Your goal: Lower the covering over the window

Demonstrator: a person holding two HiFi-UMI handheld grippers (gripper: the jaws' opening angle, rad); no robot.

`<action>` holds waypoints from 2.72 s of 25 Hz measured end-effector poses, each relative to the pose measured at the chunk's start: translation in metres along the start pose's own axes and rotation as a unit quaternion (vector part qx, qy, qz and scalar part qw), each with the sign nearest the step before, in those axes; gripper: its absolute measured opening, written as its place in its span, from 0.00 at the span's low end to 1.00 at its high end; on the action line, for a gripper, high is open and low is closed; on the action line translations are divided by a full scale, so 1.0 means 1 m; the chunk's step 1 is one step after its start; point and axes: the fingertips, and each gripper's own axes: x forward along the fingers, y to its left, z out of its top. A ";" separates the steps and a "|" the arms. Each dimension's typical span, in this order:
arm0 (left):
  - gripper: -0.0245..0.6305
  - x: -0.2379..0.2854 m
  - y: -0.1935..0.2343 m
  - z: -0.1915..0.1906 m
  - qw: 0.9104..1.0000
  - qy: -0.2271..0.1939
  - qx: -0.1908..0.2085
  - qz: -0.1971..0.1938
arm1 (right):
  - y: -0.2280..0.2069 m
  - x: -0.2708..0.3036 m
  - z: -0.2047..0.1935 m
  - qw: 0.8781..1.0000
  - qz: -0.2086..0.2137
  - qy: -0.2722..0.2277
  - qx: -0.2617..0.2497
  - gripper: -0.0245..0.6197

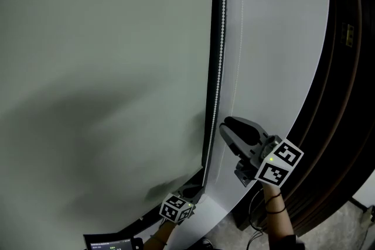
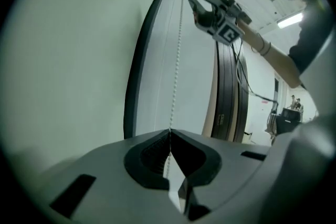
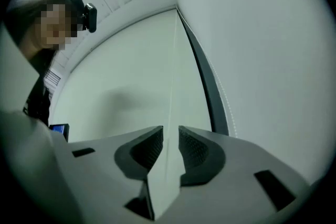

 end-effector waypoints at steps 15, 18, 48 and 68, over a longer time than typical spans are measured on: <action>0.04 0.006 -0.005 -0.051 0.998 0.046 -0.034 -0.010 | 0.008 0.040 0.059 0.996 0.029 -0.086 -0.003 0.07; 0.04 0.004 -0.003 -0.052 0.998 0.051 -0.023 -0.011 | -0.005 0.031 0.061 0.992 0.015 -0.120 0.033 0.07; 0.10 -0.085 -0.029 0.258 0.955 -0.285 0.075 -0.044 | 0.008 -0.023 -0.224 0.986 -0.081 0.088 0.120 0.07; 0.04 -0.078 -0.028 0.265 0.954 -0.284 0.084 -0.044 | 0.052 -0.067 -0.343 0.958 -0.101 0.204 0.176 0.07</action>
